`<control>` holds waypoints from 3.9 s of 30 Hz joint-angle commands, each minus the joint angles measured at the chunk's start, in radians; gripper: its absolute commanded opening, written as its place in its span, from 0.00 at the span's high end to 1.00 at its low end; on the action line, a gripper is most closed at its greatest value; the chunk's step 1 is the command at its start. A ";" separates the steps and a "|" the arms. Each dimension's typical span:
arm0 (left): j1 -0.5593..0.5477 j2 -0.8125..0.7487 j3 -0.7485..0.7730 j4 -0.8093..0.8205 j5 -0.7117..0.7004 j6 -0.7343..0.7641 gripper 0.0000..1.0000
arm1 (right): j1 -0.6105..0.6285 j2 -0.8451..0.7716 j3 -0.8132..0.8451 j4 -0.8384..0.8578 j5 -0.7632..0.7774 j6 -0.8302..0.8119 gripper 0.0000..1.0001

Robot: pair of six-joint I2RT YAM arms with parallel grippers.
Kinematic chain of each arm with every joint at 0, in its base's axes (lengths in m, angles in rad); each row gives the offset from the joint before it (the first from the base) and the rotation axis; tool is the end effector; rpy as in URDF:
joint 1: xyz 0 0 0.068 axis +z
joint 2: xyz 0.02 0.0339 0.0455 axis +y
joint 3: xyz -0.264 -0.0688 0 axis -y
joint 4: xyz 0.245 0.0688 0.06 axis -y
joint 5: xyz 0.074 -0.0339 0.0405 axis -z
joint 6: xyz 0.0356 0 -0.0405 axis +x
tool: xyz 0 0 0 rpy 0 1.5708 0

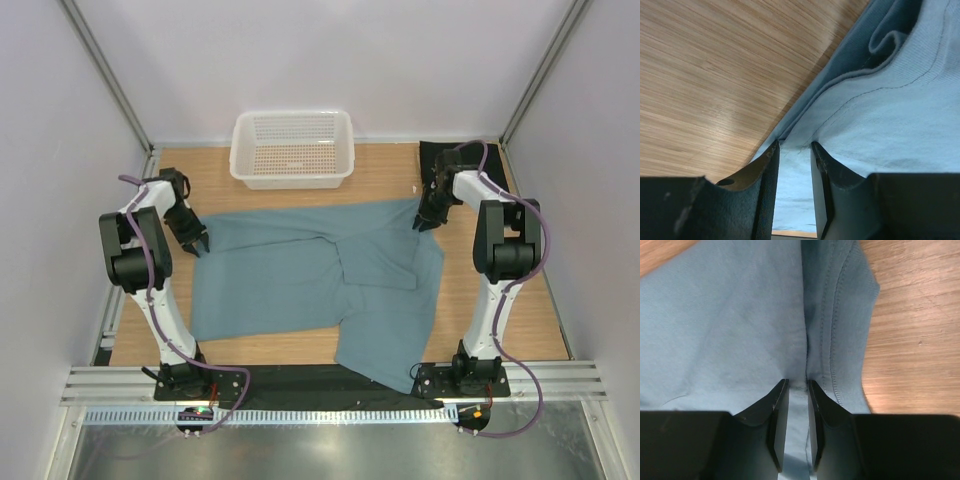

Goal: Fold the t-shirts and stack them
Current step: Fold the tshirt

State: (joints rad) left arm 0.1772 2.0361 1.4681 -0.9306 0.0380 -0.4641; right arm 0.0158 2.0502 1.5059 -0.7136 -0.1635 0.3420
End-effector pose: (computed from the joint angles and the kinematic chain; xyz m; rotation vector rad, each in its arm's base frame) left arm 0.3794 0.0666 0.1589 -0.9671 2.9187 -0.0737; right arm 0.4159 0.0124 0.1684 0.4260 2.8150 0.3094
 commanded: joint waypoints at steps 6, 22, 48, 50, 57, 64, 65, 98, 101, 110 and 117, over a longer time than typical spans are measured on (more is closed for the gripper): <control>0.005 0.042 0.009 -0.019 -0.032 -0.005 0.69 | 0.001 0.010 0.025 -0.004 0.001 -0.011 0.74; 0.005 0.102 -0.003 -0.037 -0.125 0.021 0.69 | -0.045 -0.024 0.028 -0.018 0.088 0.015 0.99; -0.008 -0.129 0.072 -0.051 0.074 -0.036 0.50 | 0.042 -0.271 -0.119 -0.129 0.007 -0.032 0.60; -0.019 -0.129 0.080 0.010 0.132 -0.051 0.52 | 0.059 -0.271 -0.136 -0.098 -0.011 -0.025 0.57; -0.070 -0.004 0.147 0.041 0.174 -0.082 0.53 | 0.127 -0.249 -0.107 -0.070 -0.076 -0.008 0.52; -0.084 0.016 0.086 0.052 0.162 -0.084 0.56 | 0.151 -0.184 -0.075 0.019 -0.059 0.006 0.52; -0.084 -0.002 0.071 0.049 0.146 -0.077 0.55 | 0.151 -0.144 -0.044 0.011 -0.060 0.006 0.52; -0.074 -0.086 -0.052 -0.011 -0.187 0.013 0.58 | 0.056 -0.466 -0.355 -0.099 -0.100 0.011 0.50; -0.074 -0.067 -0.054 0.009 -0.187 0.018 0.59 | 0.058 -0.467 -0.368 -0.099 -0.108 0.008 0.50; -0.070 -0.082 -0.086 0.049 -0.175 0.021 0.61 | 0.058 -0.486 -0.420 -0.092 -0.131 0.011 0.50; -0.070 -0.161 -0.075 -0.003 -0.129 -0.011 0.57 | 0.058 -0.507 -0.458 -0.116 -0.140 0.009 0.51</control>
State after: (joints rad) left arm 0.1005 1.9671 1.3937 -0.9184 -0.1154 -0.4599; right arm 0.0723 1.5936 1.0615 -0.8036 -0.2844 0.3534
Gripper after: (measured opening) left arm 0.424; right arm 0.494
